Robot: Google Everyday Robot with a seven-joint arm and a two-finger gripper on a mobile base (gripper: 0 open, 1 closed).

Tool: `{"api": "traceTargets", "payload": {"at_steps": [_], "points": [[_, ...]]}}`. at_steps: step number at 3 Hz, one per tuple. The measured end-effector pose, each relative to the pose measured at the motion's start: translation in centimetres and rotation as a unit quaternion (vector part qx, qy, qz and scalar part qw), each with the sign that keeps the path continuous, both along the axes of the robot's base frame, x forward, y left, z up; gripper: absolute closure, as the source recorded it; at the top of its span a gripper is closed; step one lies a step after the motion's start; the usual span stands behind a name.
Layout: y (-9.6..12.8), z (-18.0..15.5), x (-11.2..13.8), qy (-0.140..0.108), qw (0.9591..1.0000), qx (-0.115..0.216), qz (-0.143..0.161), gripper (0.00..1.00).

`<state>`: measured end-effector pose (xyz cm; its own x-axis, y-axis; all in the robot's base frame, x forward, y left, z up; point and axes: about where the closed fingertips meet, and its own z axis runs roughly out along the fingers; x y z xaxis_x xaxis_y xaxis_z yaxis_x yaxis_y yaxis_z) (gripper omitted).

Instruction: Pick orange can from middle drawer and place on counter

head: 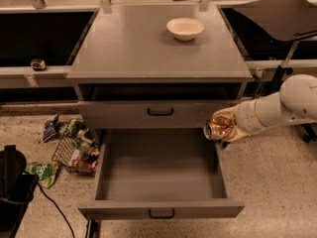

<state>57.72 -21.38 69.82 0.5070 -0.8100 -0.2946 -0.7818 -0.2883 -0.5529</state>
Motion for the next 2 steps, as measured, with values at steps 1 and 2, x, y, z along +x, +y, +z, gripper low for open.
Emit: {"api": "traceTargets", "payload": {"at_steps": [1, 2], "points": [[0.0, 0.3, 0.0, -0.002, 1.0, 0.0, 0.001, 1.0], [-1.5, 5.5, 0.5, -0.039, 0.9992, -0.007, 0.001, 1.0]]}}
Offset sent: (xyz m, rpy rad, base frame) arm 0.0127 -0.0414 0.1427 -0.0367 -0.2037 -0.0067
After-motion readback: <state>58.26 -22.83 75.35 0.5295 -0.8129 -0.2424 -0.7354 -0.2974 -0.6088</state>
